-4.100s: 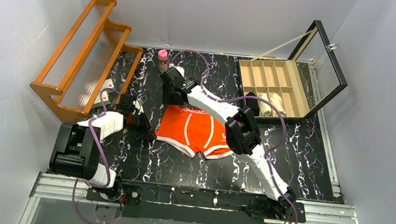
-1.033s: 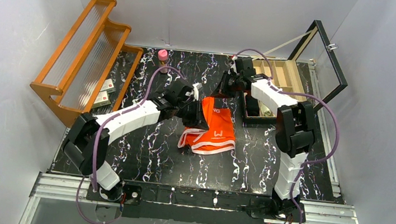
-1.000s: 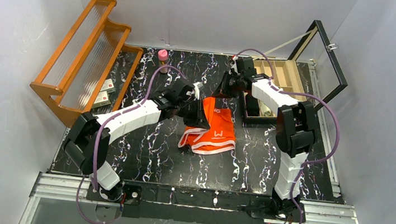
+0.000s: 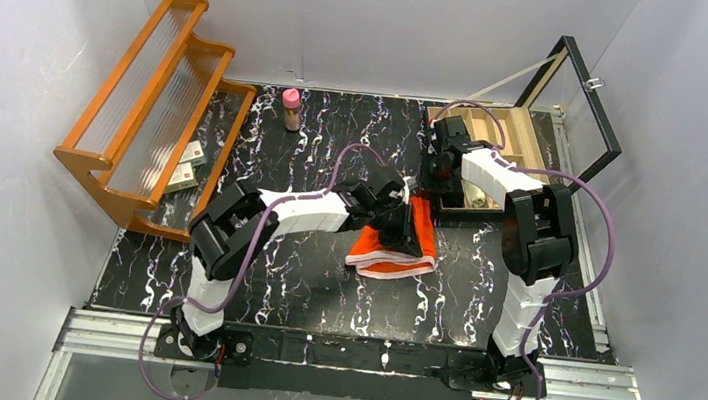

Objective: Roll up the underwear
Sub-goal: Fold the underwear at the center of the board.

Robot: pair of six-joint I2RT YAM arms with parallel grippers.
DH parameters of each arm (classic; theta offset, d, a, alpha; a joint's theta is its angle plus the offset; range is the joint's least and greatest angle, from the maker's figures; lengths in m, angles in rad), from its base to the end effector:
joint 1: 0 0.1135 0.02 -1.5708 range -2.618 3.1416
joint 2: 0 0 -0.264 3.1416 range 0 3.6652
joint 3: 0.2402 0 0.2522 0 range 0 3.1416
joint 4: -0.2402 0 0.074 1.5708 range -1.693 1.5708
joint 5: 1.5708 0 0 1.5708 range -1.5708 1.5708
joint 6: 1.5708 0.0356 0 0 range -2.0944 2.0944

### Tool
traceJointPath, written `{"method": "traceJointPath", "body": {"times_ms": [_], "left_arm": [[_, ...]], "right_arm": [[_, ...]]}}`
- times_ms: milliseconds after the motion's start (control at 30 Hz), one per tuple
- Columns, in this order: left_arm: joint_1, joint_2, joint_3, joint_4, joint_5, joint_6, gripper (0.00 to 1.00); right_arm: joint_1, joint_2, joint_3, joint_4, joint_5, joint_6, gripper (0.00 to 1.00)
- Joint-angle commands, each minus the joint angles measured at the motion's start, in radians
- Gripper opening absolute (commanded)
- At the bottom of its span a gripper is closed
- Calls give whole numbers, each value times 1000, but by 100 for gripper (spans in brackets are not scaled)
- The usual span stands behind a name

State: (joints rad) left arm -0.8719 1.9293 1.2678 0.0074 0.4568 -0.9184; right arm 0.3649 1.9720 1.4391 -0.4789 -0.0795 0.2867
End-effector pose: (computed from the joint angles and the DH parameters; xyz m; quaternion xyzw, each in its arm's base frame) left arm 0.2626 -0.3369 0.1931 0.0799 0.8756 -0.4633 0.1111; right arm 0.3938 0.1535 0.1909 -0.0485 0.9593 0.1244 0.2489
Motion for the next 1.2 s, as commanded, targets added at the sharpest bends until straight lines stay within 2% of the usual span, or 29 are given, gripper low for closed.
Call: {"method": "traceJointPath", "body": {"times_ms": [0,233,267,367,467,533,667,800,933,1000,1100,1167], "left_arm": [[-33,39,6,67,15,-23,0],[-51,95,13,101,11,-35,0],[-54,102,7,103,8,-35,0],[-62,105,-11,114,1,-32,9],[-64,48,-29,114,-29,-5,26],[-64,-7,-16,40,-72,46,38],[-61,-101,-5,-76,-129,131,48],[-59,-216,-45,-135,-179,177,53],[-46,-359,-118,-250,-315,208,59],[-14,-423,-173,-303,-366,205,63],[60,-499,-285,-316,-363,191,65],[124,-533,-365,-296,-335,169,67]], "right_arm": [[-4,-39,-12,7,60,-27,1],[17,-19,-1,-19,125,-56,1],[23,-15,5,-28,139,-57,4],[35,-9,30,-52,118,-55,13],[37,-16,61,-67,86,-43,25],[38,-25,84,-78,62,-35,34],[38,-45,123,-82,28,-24,43],[37,-63,148,-102,18,-6,47],[40,-94,116,-92,-53,44,47],[40,-115,75,-70,-101,57,48],[38,-137,29,-73,-62,59,47],[44,-154,-32,-10,-215,62,45]]}}
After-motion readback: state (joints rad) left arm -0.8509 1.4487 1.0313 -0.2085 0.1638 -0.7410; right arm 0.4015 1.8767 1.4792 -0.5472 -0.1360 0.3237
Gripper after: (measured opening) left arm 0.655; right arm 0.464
